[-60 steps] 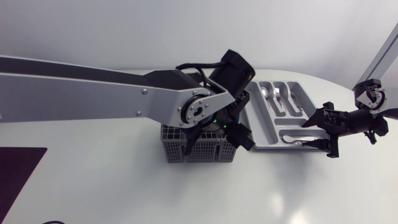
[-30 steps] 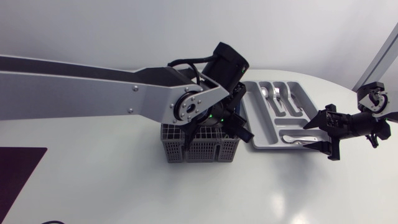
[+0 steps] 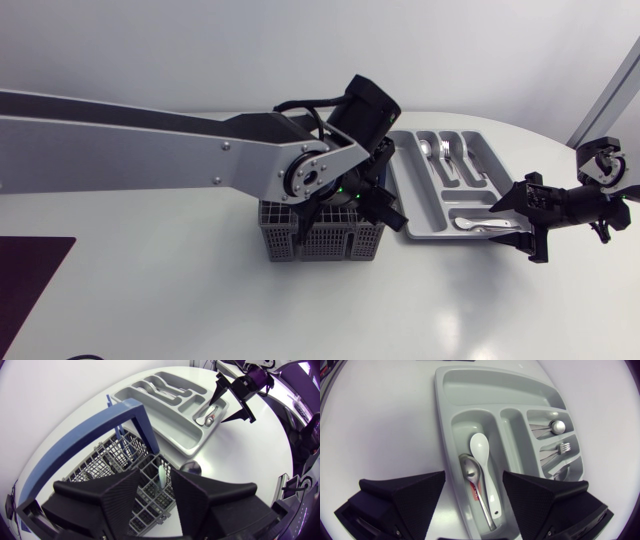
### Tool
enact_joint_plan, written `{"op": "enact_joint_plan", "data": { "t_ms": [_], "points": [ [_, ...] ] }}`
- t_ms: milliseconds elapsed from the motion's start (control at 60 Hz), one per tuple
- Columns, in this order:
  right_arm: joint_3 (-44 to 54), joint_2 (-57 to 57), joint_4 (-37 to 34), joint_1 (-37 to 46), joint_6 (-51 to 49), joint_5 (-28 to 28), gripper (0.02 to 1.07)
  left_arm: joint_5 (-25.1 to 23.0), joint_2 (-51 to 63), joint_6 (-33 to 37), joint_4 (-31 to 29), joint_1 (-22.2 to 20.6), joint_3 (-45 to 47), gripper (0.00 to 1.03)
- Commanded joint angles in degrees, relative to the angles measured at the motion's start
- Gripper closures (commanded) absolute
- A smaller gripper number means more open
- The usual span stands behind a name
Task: Unload the cutlery basket into the drawer organizer.
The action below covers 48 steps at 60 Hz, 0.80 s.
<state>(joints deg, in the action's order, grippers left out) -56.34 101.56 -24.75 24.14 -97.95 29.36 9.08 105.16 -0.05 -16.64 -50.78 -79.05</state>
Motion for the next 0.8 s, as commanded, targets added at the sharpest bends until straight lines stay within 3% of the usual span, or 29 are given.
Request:
{"op": "enact_joint_plan", "data": {
  "t_ms": [0, 367, 617, 783],
  "points": [
    [1.5, -0.9, 0.3, 0.5, 0.0, 0.4, 0.24, -0.3, 1.4, -1.4, -0.4, 0.0, 0.3, 0.49],
    [2.5, -1.8, 0.3, 0.8, -0.2, 1.1, 0.24, -1.3, 2.6, -1.7, -0.6, 0.1, -0.2, 0.5],
    [3.6, -2.6, 0.3, 1.6, -0.9, 1.5, 0.23, -2.0, 4.1, -1.8, -0.6, 0.2, -1.2, 0.72],
    [3.7, -3.1, 0.1, 1.8, -0.9, 1.5, 0.23, -2.1, 4.2, -1.9, -0.5, 0.4, -1.5, 0.94]
  ]
}}
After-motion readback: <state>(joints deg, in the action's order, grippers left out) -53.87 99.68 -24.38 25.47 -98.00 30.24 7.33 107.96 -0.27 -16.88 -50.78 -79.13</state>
